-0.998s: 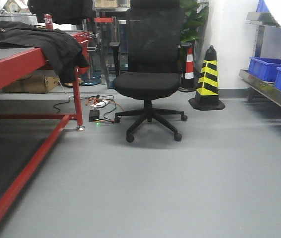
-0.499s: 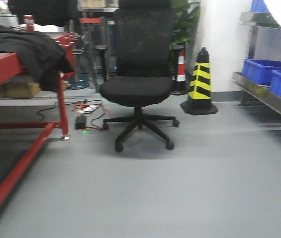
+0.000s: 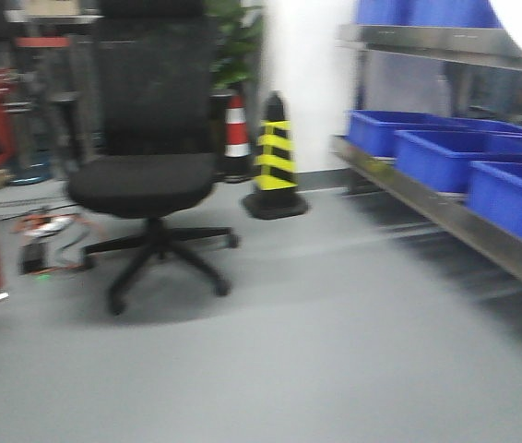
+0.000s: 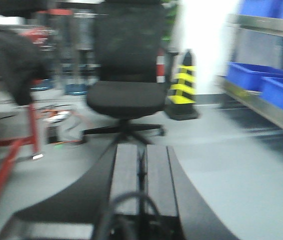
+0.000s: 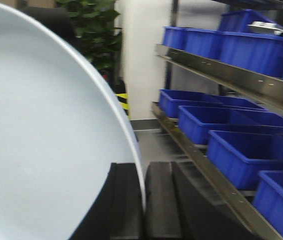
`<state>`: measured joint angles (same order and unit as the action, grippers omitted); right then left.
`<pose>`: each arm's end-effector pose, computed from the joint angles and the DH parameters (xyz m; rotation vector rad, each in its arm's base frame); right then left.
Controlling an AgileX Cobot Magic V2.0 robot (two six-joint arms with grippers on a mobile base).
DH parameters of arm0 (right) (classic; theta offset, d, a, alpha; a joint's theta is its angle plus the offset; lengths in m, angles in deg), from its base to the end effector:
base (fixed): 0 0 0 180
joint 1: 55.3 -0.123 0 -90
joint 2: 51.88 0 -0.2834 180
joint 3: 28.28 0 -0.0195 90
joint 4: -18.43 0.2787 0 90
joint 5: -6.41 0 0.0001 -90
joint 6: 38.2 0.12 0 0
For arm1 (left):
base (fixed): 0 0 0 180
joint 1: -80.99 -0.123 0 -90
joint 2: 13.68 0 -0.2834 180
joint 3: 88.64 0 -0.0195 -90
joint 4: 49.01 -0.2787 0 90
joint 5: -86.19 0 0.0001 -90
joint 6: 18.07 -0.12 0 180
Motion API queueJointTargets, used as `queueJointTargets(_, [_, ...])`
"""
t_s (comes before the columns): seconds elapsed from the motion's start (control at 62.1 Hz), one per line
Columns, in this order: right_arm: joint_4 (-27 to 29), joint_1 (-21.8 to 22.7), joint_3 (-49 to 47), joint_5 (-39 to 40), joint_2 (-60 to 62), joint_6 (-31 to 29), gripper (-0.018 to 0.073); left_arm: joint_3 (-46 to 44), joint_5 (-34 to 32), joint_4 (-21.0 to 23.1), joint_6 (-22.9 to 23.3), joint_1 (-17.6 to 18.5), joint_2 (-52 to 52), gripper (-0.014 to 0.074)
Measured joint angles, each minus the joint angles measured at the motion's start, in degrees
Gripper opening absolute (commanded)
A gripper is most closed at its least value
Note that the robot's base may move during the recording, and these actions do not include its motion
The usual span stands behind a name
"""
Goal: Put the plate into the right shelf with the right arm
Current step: 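Drive the base past the black chair toward the metal shelf of blue bins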
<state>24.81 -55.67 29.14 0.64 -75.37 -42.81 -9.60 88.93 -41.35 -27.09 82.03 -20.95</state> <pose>0.1320 0.0022 0.3062 0.0091 1.5123 0.0379 0.1157 -0.0029 0.1982 0.0377 1.5533 -0.0004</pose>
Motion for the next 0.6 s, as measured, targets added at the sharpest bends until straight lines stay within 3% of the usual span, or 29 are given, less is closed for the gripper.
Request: queueJointTargets(0.596, [0.00, 0.00, 0.00, 0.00, 0.00, 0.00, 0.0055, 0.00, 0.00, 0.00, 0.00, 0.00, 0.00, -0.0128])
